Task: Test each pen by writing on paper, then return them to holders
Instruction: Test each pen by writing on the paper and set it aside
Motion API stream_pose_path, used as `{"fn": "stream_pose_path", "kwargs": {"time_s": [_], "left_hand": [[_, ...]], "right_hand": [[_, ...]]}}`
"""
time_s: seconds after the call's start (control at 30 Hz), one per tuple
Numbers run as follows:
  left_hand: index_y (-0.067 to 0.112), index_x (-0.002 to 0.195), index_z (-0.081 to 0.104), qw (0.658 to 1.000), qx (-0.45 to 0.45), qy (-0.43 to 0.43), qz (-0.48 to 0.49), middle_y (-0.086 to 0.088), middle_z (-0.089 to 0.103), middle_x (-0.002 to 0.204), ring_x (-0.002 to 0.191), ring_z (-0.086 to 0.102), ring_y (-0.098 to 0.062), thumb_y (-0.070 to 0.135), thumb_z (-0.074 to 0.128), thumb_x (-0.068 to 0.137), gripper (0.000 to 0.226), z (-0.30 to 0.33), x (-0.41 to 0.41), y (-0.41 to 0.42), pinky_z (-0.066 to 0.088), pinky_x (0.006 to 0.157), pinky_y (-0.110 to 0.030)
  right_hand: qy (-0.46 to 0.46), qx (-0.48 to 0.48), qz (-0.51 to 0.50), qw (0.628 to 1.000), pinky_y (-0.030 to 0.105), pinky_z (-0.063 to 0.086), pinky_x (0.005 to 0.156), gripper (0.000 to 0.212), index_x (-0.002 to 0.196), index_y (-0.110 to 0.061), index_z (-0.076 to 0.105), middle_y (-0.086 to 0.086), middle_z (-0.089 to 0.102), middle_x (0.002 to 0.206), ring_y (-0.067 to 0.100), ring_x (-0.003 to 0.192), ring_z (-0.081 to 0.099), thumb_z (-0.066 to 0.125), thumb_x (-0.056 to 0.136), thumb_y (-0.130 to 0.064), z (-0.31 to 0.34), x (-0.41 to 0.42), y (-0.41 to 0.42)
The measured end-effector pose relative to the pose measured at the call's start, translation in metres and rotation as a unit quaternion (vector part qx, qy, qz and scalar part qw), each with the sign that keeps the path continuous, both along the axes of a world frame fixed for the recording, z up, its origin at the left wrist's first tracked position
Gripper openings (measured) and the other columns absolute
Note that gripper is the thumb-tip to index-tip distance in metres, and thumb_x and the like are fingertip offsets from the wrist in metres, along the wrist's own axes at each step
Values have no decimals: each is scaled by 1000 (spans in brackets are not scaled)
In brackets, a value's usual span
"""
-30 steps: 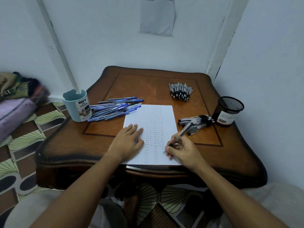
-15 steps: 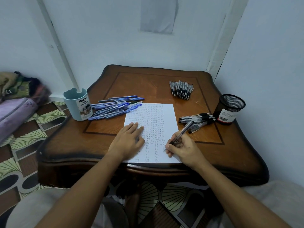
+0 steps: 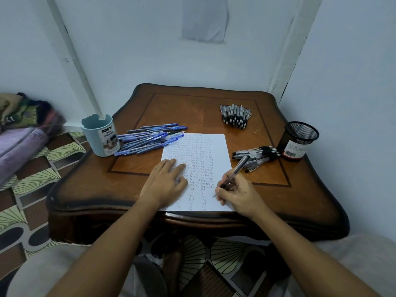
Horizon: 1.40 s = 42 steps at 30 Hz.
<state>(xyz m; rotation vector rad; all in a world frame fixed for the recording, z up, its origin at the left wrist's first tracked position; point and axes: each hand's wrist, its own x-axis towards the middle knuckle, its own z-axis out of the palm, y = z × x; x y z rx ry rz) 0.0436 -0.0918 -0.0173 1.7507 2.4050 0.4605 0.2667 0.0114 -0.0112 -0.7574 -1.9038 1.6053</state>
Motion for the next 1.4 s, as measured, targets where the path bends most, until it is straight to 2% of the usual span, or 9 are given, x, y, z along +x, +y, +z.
{"fn": "stream_pose_path", "kwargs": {"time_s": [0.13,0.27,0.53,0.7,0.93,1.07,1.17,1.27,1.4], "left_hand": [[27,150,37,1000,6,-1,1,-2,29,159,145,15,-15,49,25,91,64,0,0,0,14,120,-36],[27,150,37,1000,6,7,-2,-2,29,158,145,16,-15,49,24,91,65,1,0,1,14,119,-35],[26,150,39,1000,8,8,-1,-2,31,158,145,18,-16,50,22,89,67,-1,-1,1,15,120,-36],[27,150,39,1000,9,9,0,-2,30,158,145,18,-16,49,25,91,65,-2,-2,1,15,119,-36],[28,150,37,1000,5,-2,1,-1,28,159,146,15,-15,51,23,90,67,-1,-2,1,12,120,-35],[28,149,39,1000,8,-3,2,-1,29,159,146,16,-15,52,24,90,65,-1,-1,1,13,119,-36],[29,149,40,1000,10,-1,4,0,30,158,145,16,-15,52,25,90,65,0,-2,1,14,119,-35],[28,149,40,1000,13,3,2,0,31,158,145,17,-15,51,26,90,65,0,-1,1,14,118,-35],[28,149,41,1000,13,4,2,-1,31,158,145,17,-15,52,26,90,65,1,-2,1,14,118,-35]], "right_hand": [[6,-6,-12,1000,37,50,58,24,91,-10,49,16,63,80,33,68,59,64,89,9,-1,0,1],[-5,4,-3,1000,39,51,61,24,91,-13,50,14,65,79,33,69,60,65,89,6,-1,1,2],[25,-31,-18,999,35,49,55,25,92,-9,49,14,64,79,33,67,60,64,89,11,0,2,3],[1,11,-17,1000,40,50,58,25,89,-13,50,16,64,78,34,66,59,65,88,7,-2,0,1],[-11,-5,-22,1000,35,49,55,23,92,-8,49,16,64,78,31,66,61,65,89,8,1,0,2],[44,-99,-51,993,33,49,50,22,92,-6,48,21,61,77,28,61,60,61,90,12,3,1,7],[84,-171,-66,979,33,54,53,13,90,-3,51,26,63,77,31,62,63,57,97,-12,12,-2,9],[89,-229,-101,964,37,58,53,46,84,-1,56,32,66,78,37,62,66,46,100,-43,20,-5,10],[91,-251,-115,957,38,59,52,58,78,2,58,36,67,80,41,62,68,38,104,-46,24,-5,8]]}}
